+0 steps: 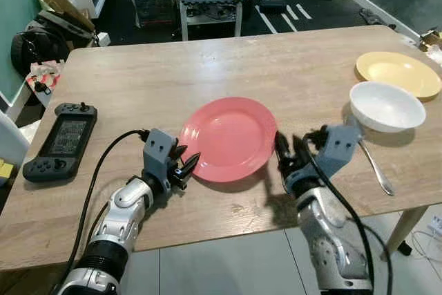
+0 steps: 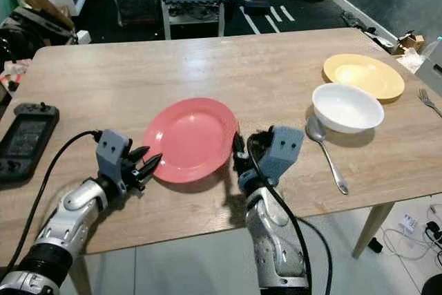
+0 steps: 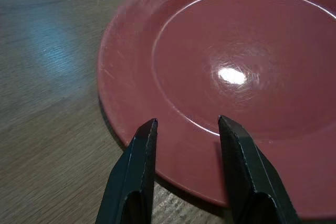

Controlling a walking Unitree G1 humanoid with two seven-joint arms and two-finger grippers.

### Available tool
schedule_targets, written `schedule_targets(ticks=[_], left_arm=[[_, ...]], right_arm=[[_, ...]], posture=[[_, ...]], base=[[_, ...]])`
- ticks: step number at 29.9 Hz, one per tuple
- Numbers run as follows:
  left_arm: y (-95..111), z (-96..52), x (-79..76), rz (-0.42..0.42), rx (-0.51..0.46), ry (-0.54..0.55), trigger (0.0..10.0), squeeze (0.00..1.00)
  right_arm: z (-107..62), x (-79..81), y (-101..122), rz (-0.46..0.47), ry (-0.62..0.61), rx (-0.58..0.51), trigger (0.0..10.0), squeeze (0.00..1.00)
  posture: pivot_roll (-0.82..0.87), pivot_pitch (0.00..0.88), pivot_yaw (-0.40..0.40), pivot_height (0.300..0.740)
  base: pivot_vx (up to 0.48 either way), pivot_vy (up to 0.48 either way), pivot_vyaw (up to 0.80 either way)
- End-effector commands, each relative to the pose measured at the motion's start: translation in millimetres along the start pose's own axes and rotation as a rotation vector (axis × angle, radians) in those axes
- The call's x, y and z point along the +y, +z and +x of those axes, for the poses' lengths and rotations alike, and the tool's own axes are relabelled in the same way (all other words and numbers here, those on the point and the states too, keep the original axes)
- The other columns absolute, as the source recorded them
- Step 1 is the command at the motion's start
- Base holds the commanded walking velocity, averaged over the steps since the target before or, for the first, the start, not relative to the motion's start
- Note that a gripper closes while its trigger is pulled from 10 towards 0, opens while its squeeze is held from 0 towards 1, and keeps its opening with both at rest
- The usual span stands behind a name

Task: Setting the table

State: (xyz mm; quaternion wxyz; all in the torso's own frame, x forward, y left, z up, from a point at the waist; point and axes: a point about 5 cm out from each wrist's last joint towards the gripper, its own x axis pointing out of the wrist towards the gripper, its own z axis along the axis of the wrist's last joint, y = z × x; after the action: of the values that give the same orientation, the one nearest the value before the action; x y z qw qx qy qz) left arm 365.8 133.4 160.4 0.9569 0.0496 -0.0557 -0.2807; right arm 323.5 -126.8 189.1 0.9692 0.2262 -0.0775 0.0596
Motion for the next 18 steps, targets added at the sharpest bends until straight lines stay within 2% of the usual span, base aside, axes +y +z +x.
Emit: schedule_targets(ticks=[1, 3, 6, 7, 8, 10, 11, 12, 16, 18], left_arm=[[-25.2, -9.7, -3.3, -0.044, 0.105, -0.002, 10.0, 0.0], [-24.6, -9.9, -2.5, -0.042, 0.103, -0.001, 10.0, 0.0], [-23.5, -10.4, -1.2, -0.038, 0.1, -0.001, 10.0, 0.0], [-23.5, -10.4, -1.2, -0.038, 0.1, -0.001, 10.0, 0.0], [-23.4, -10.5, -0.9, -0.037, 0.1, -0.001, 10.0, 0.0], [-23.3, -11.0, -0.2, -0.034, 0.1, 0.001, 10.0, 0.0], [-23.3, -11.0, -0.2, -0.034, 0.1, 0.001, 10.0, 0.0], [-23.4, -11.5, 0.6, -0.032, 0.1, 0.002, 10.0, 0.0], [-23.4, -11.7, 1.2, -0.03, 0.101, 0.003, 10.0, 0.0], [-24.1, -14.0, 3.1, -0.027, 0.104, 0.006, 10.0, 0.0]], right_arm=[[-2.8, -4.3, -11.4, 0.057, -0.016, 0.047, 10.0, 0.0], [-2.8, -6.0, -19.3, 0.074, -0.035, 0.069, 10.0, 0.0], [-2.1, -3.4, -31.0, 0.197, -0.045, 0.11, 10.0, 0.0], [-2.1, -3.4, -31.0, 0.197, -0.045, 0.11, 10.0, 0.0], [-1.7, -2.1, -33.3, 0.237, -0.04, 0.121, 10.0, 0.0], [-1.4, 6.7, -41.0, 0.418, 0.01, 0.166, 10.0, 0.0], [-1.4, 6.7, -41.0, 0.418, 0.01, 0.166, 10.0, 0.0], [-2.0, 16.9, -48.7, 0.547, 0.071, 0.21, 10.0, 0.0], [-2.7, 23.6, -55.1, 0.6, 0.115, 0.244, 10.0, 0.0], [-7.5, 33.7, -67.6, 0.616, 0.186, 0.318, 9.8, 0.0]], posture=[[0.04, 0.21, 0.091, 0.74], [0.05, 0.201, 0.092, 0.74], [0.05, 0.192, 0.092, 0.74], [0.05, 0.192, 0.092, 0.74], [0.05, 0.192, 0.092, 0.74], [0.05, 0.186, 0.092, 0.74], [0.05, 0.186, 0.092, 0.74], [0.06, 0.183, 0.092, 0.74], [0.06, 0.179, 0.093, 0.74], [0.06, 0.178, 0.091, 0.74]], base=[[0.0, 0.0, 0.0], [0.0, 0.0, 0.0], [0.0, 0.0, 0.0], [0.0, 0.0, 0.0], [0.0, 0.0, 0.0], [0.0, 0.0, 0.0], [0.0, 0.0, 0.0], [0.0, 0.0, 0.0], [0.0, 0.0, 0.0], [0.0, 0.0, 0.0]])
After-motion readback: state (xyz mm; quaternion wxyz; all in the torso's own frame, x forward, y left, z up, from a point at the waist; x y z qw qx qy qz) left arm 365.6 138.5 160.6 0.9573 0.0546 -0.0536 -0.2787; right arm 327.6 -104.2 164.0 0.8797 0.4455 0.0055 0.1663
